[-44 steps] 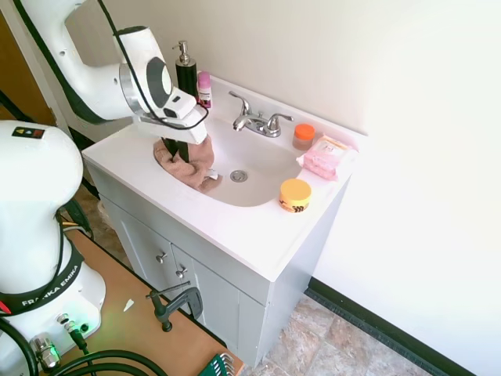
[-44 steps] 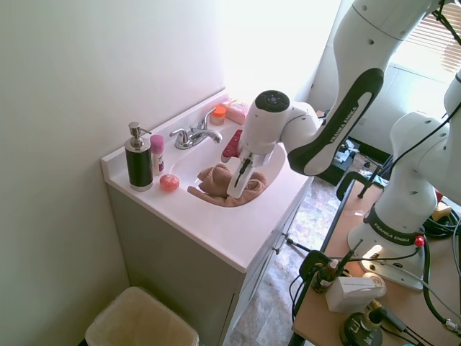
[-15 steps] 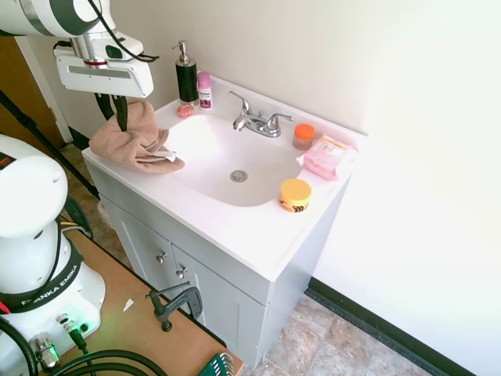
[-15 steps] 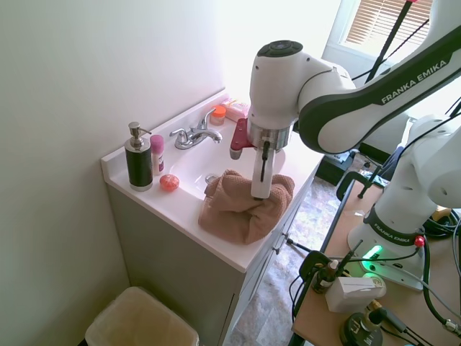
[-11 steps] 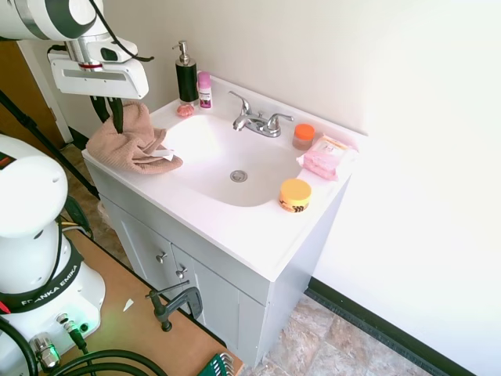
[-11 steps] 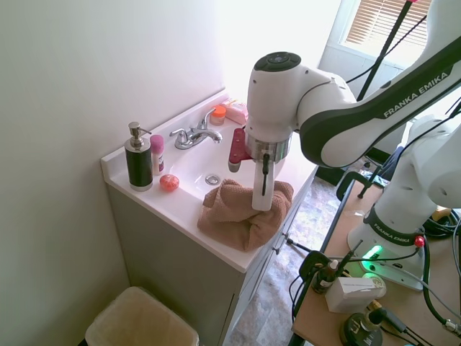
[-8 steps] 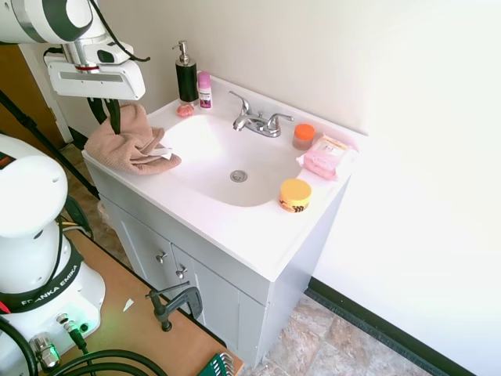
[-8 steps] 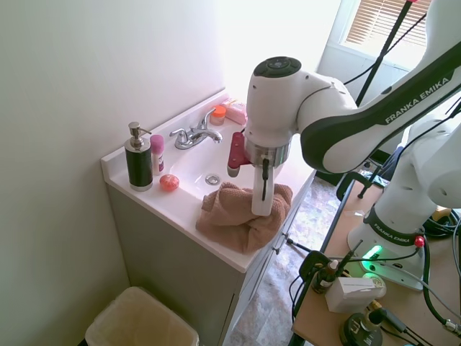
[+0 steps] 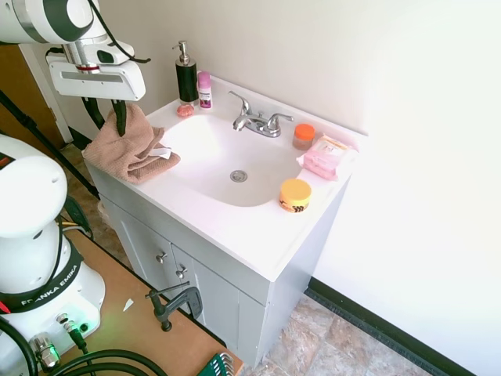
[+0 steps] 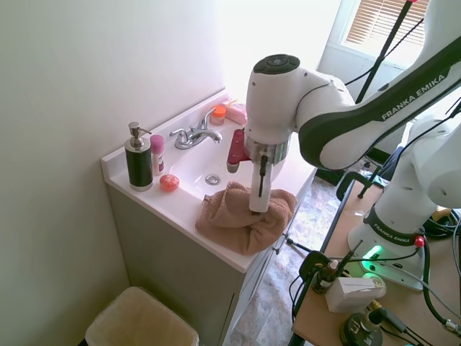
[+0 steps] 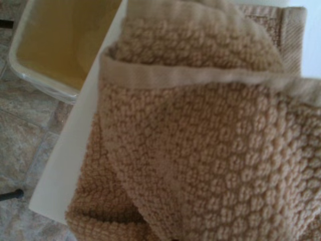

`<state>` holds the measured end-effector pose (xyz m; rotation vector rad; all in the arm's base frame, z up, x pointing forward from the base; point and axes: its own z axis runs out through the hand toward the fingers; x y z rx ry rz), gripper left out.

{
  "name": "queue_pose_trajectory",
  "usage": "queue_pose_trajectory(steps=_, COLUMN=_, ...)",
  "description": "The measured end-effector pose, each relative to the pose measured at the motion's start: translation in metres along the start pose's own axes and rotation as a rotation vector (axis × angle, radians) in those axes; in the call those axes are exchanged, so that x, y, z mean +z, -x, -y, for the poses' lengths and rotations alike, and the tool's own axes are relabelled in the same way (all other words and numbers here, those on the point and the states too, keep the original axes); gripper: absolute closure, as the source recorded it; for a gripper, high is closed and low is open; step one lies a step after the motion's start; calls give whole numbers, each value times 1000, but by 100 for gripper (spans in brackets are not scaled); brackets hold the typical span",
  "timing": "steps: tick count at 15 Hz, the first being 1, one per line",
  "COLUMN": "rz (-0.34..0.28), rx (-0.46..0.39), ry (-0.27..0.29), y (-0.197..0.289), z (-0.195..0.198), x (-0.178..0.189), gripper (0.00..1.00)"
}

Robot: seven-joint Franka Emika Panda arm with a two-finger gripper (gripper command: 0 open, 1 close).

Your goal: Wipe the sink

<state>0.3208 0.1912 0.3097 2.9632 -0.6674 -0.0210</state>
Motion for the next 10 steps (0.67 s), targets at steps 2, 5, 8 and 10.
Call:
queue_pose_trajectory(steps=2, rz=6, rx=44, ry=-28, y=-14, z=-10, x=-7, gripper=0)
queue_pose_trajectory(steps=5, rz=14, rx=98, ry=-57, y=-30, z=-25, x=-21, gripper=0)
queue_pose_trajectory(steps=8, rz=13, rx=165, ry=-79, y=-59, z=-47, x=-31, gripper=0)
queue_pose_trajectory(steps=10, rz=11, rx=203, ry=-86, y=-81, z=-65, x=-33, gripper=0)
